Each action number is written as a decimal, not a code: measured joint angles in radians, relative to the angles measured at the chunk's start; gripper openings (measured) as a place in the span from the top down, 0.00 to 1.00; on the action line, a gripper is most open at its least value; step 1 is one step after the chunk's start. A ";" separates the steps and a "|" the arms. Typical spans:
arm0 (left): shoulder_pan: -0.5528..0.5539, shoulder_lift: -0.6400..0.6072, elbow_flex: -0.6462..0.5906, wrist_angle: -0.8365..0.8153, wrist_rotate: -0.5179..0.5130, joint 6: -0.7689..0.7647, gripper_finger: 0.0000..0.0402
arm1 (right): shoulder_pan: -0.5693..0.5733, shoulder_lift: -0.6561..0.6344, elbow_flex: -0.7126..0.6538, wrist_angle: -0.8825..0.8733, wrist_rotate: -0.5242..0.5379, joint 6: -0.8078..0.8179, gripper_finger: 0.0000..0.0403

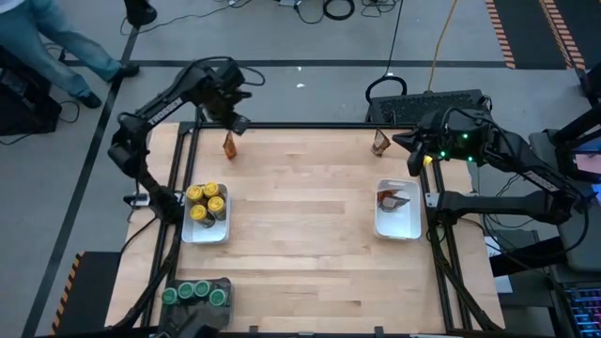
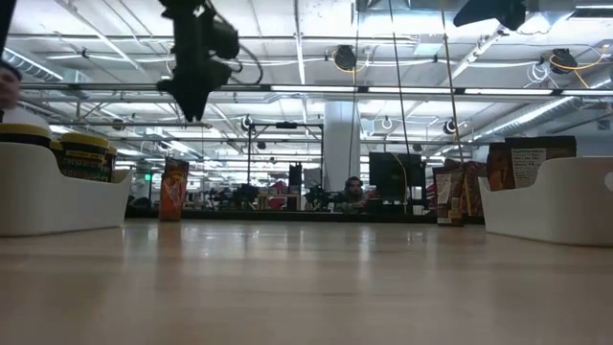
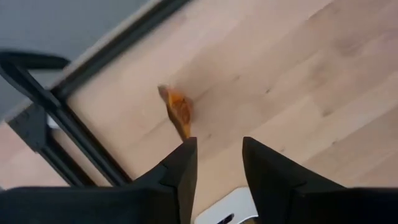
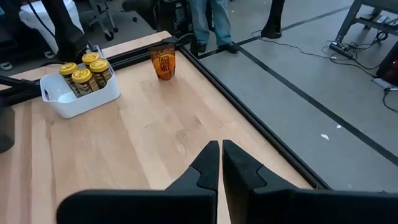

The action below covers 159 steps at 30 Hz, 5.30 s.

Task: Sort spices by type
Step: Put the left orange seasoning bag into the right white bin

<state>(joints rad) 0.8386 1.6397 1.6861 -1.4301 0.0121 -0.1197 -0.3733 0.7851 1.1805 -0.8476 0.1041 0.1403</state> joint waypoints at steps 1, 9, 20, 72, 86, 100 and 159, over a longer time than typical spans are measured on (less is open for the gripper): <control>0.007 -0.008 -0.036 0.013 0.003 -0.004 0.66 | 0.000 0.002 0.000 0.003 0.000 -0.003 1.00; 0.039 -0.015 -0.194 0.057 0.004 -0.055 0.44 | 0.000 0.038 0.000 0.007 -0.001 -0.014 1.00; 0.038 -0.015 -0.254 0.205 -0.044 -0.059 0.27 | 0.000 0.093 0.000 0.005 -0.006 -0.022 1.00; -0.098 -0.139 -0.399 0.418 -0.080 -0.056 1.00 | 0.000 0.096 0.000 0.004 -0.004 -0.021 1.00; -0.644 -0.135 -0.393 1.020 0.012 -0.048 1.00 | 0.000 0.096 0.000 0.014 0.002 -0.025 1.00; -0.771 0.102 -0.231 1.364 0.038 0.032 1.00 | -0.006 0.096 0.000 0.003 0.009 -0.023 1.00; -0.822 0.893 0.595 1.176 0.080 0.005 1.00 | -0.007 0.025 0.000 -0.047 0.057 0.024 1.00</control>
<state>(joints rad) 0.0170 2.5332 2.2814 -0.2540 0.0918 -0.1143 -0.3805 0.8101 1.1801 -0.8944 0.1612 0.1642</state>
